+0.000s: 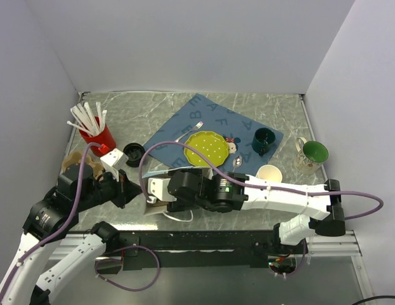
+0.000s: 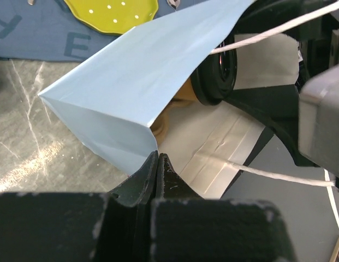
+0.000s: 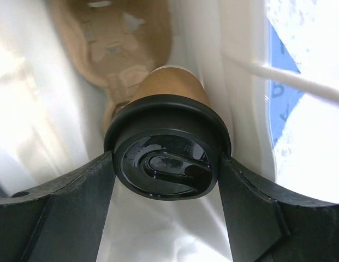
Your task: Pack the takeout coffee
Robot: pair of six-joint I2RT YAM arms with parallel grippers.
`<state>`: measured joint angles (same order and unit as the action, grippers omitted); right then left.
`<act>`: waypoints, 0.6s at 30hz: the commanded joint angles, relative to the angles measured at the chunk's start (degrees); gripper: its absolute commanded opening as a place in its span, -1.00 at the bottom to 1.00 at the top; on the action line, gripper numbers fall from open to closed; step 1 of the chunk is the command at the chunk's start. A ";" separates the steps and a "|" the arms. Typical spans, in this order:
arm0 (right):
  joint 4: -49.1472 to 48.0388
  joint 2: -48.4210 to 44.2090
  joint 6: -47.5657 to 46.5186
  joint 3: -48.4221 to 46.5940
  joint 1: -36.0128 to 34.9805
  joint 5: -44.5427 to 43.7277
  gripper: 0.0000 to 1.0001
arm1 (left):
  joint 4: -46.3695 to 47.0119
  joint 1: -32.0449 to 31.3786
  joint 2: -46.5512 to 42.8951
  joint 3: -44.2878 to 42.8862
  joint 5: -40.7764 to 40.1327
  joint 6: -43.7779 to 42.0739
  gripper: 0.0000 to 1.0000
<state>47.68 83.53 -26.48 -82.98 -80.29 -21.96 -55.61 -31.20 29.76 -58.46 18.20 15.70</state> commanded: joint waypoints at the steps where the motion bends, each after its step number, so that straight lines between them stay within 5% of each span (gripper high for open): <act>1: -4.00 -3.19 -1.64 -1.03 -0.22 2.62 -0.45 | 3.67 0.00 -0.14 -0.34 1.31 -1.73 -0.98; 12: -6.80 -2.14 -3.67 -1.75 0.05 11.32 -0.47 | 4.37 0.00 0.74 -0.25 1.31 -1.73 -0.98; 18: -9.27 -1.09 -5.16 2.99 0.40 4.59 -0.50 | 4.29 0.00 2.32 -1.04 3.51 -0.59 -0.98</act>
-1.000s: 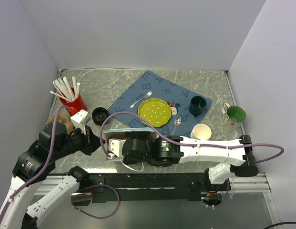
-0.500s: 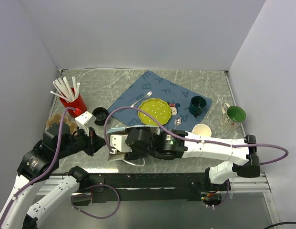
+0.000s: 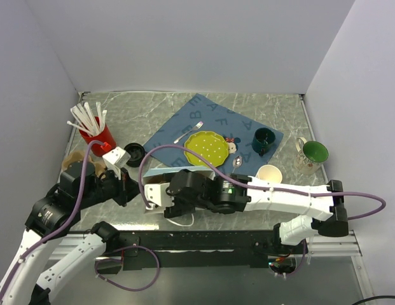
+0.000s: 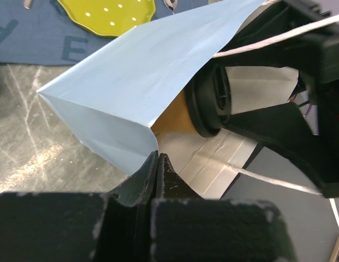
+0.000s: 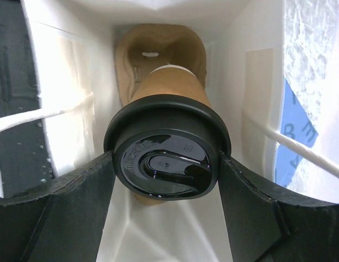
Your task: Pack the takeout coffee
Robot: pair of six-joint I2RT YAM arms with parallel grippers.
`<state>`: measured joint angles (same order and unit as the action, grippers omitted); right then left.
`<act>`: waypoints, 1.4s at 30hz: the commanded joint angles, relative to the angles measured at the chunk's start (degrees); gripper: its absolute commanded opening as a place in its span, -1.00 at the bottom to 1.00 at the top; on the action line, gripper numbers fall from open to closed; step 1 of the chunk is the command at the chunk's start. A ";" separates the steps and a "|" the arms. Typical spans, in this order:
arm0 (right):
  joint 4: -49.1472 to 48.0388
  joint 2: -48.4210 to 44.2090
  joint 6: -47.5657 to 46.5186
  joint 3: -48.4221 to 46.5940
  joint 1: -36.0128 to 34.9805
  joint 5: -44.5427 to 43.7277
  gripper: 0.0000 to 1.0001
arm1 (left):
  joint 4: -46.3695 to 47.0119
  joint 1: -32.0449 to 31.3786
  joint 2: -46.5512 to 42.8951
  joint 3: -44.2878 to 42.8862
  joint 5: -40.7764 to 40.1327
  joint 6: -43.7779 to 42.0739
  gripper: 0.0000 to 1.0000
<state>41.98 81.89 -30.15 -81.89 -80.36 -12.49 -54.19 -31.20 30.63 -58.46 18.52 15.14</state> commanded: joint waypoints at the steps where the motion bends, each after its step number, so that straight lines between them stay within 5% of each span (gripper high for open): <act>1: -4.44 0.99 -1.31 3.12 0.73 -6.13 -0.50 | 2.61 0.00 1.53 -1.05 3.36 0.24 -0.98; 15: -10.60 2.40 1.85 4.20 3.19 -10.89 -0.49 | -0.21 0.00 1.01 -0.61 4.77 1.74 -0.98; 29: 15.06 -1.38 5.10 -7.06 3.63 4.84 -0.49 | -0.30 0.00 1.53 -0.52 4.41 0.51 -0.98; 42: 10.40 4.66 4.31 2.70 3.01 -5.33 -0.53 | 0.58 0.00 1.10 0.27 6.97 3.41 -0.98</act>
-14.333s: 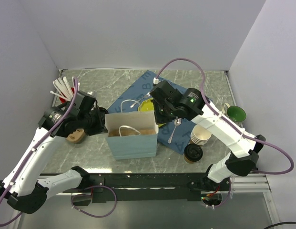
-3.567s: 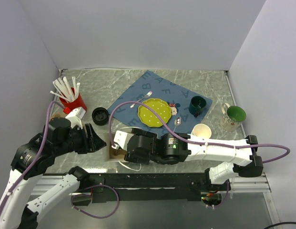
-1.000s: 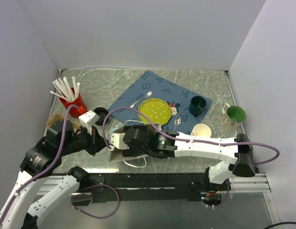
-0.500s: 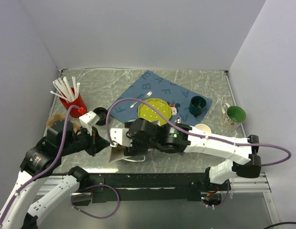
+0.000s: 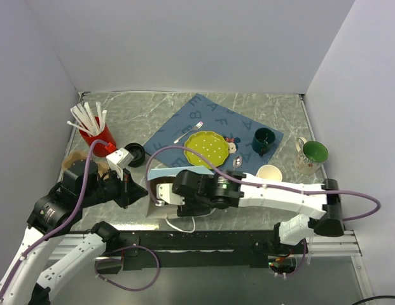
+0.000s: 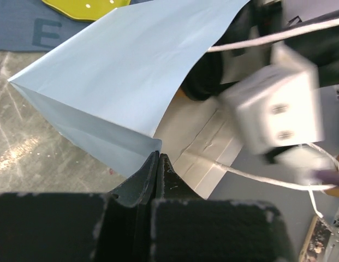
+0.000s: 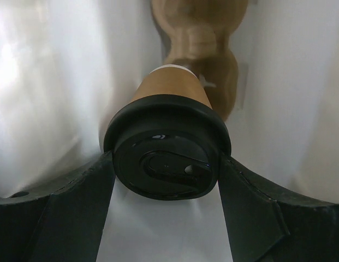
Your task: Pack the takeout coffee
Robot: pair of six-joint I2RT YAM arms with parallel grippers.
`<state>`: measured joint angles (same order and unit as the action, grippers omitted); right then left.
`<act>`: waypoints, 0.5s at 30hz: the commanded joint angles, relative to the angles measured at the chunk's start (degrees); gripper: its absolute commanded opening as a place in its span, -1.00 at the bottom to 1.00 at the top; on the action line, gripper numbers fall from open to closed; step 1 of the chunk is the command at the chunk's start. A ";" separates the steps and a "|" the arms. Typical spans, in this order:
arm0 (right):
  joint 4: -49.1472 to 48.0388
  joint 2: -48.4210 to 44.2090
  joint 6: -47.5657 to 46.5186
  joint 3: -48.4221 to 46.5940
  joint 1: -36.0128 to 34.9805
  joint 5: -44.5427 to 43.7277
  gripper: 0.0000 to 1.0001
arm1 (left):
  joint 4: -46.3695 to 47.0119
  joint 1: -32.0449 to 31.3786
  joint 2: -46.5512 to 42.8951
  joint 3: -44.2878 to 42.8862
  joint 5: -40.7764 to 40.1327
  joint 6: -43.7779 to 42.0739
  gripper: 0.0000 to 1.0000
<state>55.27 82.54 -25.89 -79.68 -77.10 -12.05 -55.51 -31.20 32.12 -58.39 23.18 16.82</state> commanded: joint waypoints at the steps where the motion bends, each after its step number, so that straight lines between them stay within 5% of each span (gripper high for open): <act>1: -3.40 4.81 0.31 0.49 -0.24 -6.92 -0.53 | 1.72 0.00 -0.65 0.21 2.22 1.81 -0.98; 15: -14.03 3.16 3.92 3.56 0.72 -9.92 -0.53 | -0.39 0.00 -2.06 1.00 2.13 2.43 -0.98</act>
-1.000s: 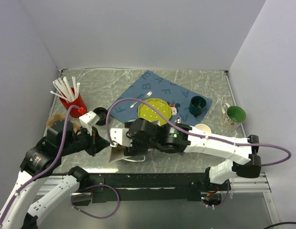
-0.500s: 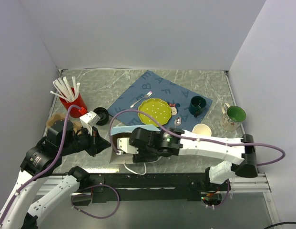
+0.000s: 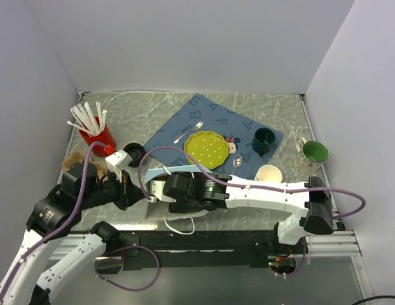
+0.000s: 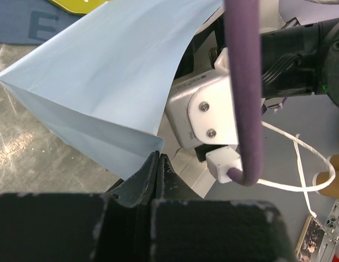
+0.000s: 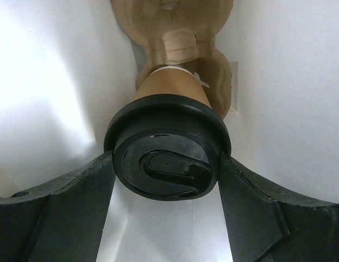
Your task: Pack the takeout coffee
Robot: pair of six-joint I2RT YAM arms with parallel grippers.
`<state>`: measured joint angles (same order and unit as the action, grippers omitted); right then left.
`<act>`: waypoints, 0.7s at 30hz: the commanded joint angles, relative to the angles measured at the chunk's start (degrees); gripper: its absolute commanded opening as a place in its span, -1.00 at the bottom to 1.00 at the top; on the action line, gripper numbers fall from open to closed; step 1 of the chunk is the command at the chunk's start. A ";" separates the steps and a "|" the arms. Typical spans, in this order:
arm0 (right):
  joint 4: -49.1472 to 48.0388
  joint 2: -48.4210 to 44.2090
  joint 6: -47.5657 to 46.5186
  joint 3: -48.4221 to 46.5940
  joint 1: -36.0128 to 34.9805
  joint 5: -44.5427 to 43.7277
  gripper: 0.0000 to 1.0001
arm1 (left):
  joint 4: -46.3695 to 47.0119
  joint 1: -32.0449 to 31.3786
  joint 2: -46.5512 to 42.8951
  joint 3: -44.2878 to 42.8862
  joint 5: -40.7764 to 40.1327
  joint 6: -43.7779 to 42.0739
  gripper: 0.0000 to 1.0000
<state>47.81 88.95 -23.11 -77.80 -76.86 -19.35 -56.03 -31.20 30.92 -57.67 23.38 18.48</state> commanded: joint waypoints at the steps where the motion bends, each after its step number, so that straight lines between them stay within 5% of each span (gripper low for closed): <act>1: -7.20 -3.69 0.53 2.12 0.57 -2.97 -0.53 | -0.04 0.00 -0.77 0.19 2.02 0.59 -0.98; 15: -5.71 -5.54 -1.58 -0.16 0.48 7.57 -0.53 | -0.13 0.00 -0.15 0.19 2.73 -0.02 -0.98; 21: -11.06 -3.70 -2.73 4.58 0.40 4.08 -0.56 | -0.66 0.00 -0.68 0.54 2.81 0.59 -0.98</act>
<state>41.67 84.25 -24.97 -75.44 -76.62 -12.80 -56.80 -31.20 30.63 -57.36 24.40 18.55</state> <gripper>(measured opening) 0.773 0.021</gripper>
